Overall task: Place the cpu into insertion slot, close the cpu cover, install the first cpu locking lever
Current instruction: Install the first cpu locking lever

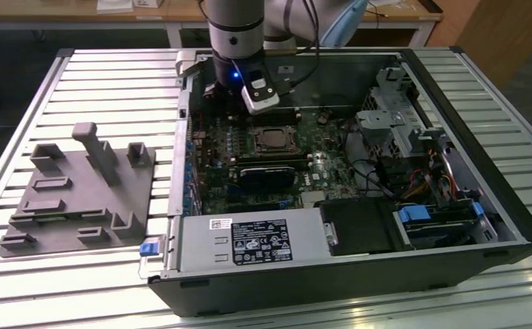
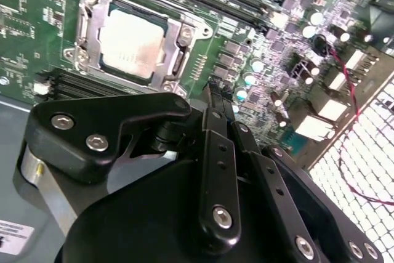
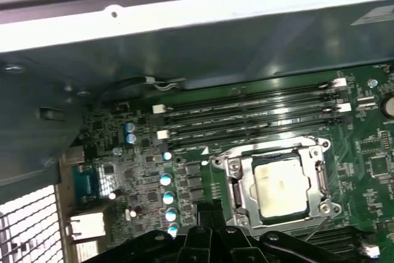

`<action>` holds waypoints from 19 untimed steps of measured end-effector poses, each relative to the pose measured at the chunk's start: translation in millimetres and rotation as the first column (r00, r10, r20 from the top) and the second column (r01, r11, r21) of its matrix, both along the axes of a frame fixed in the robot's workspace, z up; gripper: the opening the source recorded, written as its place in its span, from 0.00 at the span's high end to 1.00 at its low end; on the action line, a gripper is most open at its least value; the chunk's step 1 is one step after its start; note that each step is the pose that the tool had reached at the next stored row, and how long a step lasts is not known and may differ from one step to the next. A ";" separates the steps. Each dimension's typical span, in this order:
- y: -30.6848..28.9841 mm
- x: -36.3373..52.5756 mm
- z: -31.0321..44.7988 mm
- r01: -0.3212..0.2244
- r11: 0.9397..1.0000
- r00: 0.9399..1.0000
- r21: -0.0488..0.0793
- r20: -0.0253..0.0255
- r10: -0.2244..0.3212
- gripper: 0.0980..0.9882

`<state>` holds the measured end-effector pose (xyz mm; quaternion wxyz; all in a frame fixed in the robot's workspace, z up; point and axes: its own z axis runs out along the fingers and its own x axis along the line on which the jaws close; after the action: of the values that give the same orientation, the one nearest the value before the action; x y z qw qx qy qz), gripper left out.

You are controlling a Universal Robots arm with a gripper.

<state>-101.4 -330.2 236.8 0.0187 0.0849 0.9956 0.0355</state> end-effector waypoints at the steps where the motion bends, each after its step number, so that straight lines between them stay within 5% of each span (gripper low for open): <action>1: 0.0 -0.7 0.0 0.000 1.000 1.000 0.002 0.000 0.000 0.99; 6: 0.0 -1.9 0.5 0.000 0.999 1.000 0.033 0.001 0.000 0.99; 13: 0.0 -2.1 10.9 0.000 0.999 1.000 0.033 0.004 0.000 0.99; 19: 0.0 -3.8 11.3 0.000 0.999 1.000 0.037 0.004 0.000 0.99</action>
<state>-105.1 -330.1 248.2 0.0192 0.0850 0.9947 0.0542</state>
